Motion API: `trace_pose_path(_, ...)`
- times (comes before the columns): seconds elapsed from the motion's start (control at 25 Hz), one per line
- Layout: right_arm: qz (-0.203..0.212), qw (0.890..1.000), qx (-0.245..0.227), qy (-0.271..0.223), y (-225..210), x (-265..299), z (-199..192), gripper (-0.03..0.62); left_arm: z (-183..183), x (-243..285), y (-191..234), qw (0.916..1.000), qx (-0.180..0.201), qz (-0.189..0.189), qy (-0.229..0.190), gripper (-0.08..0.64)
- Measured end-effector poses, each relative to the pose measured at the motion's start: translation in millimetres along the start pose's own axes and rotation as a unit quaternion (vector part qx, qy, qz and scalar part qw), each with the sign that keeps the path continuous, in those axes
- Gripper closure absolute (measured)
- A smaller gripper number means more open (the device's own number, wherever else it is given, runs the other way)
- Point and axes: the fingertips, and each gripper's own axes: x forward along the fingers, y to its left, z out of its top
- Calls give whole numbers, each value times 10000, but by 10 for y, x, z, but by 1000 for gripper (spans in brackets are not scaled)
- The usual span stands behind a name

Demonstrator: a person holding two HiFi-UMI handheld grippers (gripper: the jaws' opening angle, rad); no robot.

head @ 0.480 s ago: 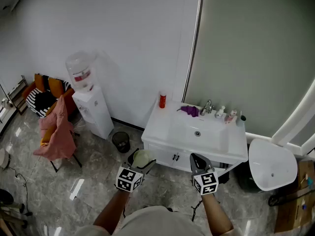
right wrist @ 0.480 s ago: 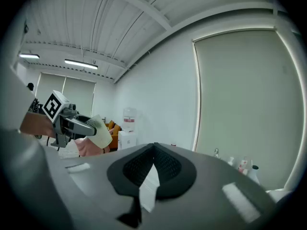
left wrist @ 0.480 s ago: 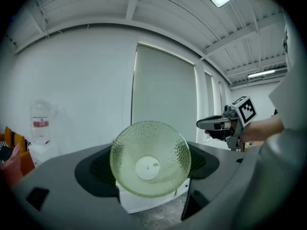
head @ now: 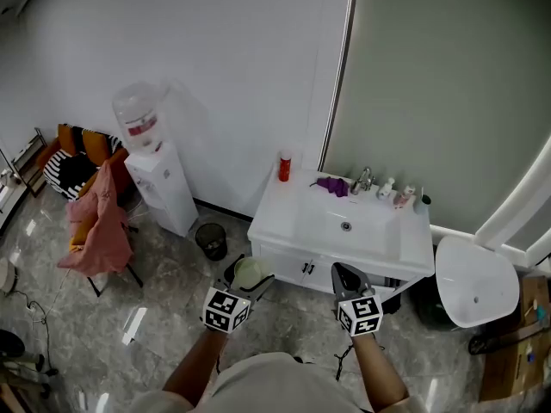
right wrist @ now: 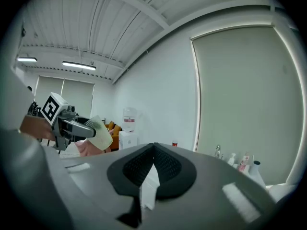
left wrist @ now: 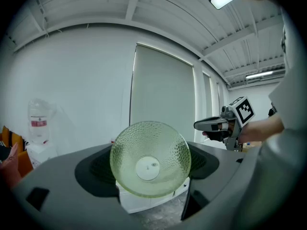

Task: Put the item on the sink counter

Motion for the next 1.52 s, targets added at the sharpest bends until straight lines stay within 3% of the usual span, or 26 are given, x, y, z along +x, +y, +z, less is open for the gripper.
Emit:
trace_pose_path(0.6,-297,9991,195,229,333,56,-268,581,-231,-104,84,9992,104,-356,128,156)
trace_pose_path(0.84,-290,9992,139,223,427,129,-199,581,-224,-111,183,9991,72,-401,84,156)
trace_pose_path(1.52,-101,9991,314,260,-158,822,-294,581,-131,586,541,9995,105,-163,232,156)
